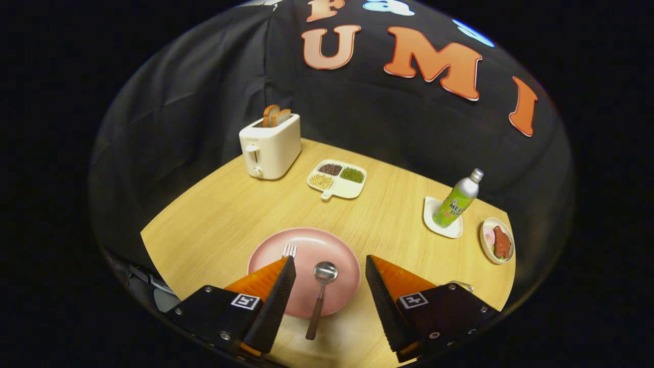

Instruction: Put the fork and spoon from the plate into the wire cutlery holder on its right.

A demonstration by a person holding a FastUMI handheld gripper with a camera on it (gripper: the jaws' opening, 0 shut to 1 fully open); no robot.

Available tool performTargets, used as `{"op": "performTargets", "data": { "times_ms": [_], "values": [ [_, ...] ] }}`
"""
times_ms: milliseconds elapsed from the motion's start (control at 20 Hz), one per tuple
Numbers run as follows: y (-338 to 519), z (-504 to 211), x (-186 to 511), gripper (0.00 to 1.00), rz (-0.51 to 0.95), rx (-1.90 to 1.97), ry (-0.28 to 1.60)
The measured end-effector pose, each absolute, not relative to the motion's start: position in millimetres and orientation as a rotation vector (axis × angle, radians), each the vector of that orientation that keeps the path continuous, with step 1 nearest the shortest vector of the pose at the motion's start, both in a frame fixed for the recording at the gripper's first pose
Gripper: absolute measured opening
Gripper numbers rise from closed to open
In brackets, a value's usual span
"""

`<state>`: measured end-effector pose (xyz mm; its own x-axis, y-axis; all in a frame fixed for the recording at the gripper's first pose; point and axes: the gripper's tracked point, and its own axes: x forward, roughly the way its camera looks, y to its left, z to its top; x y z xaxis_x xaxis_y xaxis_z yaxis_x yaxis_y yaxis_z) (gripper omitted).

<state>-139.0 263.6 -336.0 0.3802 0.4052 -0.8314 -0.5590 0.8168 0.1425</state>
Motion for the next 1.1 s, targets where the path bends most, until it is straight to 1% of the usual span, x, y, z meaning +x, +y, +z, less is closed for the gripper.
{"op": "performTargets", "data": {
  "times_ms": [100, 200, 400, 450, 650, 800, 850, 950, 1050, 1100],
  "values": [
    [263.1, -358.1, -154.8, 0.81, 0.613, -0.181, 1.110],
    [264.7, -368.1, -162.8, 0.77, 0.614, -0.173, 1.174],
    [266.2, -391.9, -178.5, 0.67, 0.622, -0.187, 1.269],
    [265.4, -397.9, -183.2, 0.62, 0.620, -0.197, 1.298],
    [258.2, -418.3, -202.9, 0.49, 0.614, -0.244, 1.384],
    [253.2, -429.3, -210.1, 0.42, 0.594, -0.267, 1.428],
    [253.3, -433.3, -213.4, 0.34, 0.587, -0.267, 1.446],
    [254.5, -437.8, -217.6, 0.25, 0.585, -0.266, 1.467],
    [256.1, -438.9, -218.8, 0.20, 0.583, -0.258, 1.475],
    [256.9, -439.6, -216.8, 0.20, 0.577, -0.256, 1.472]
  ]
}}
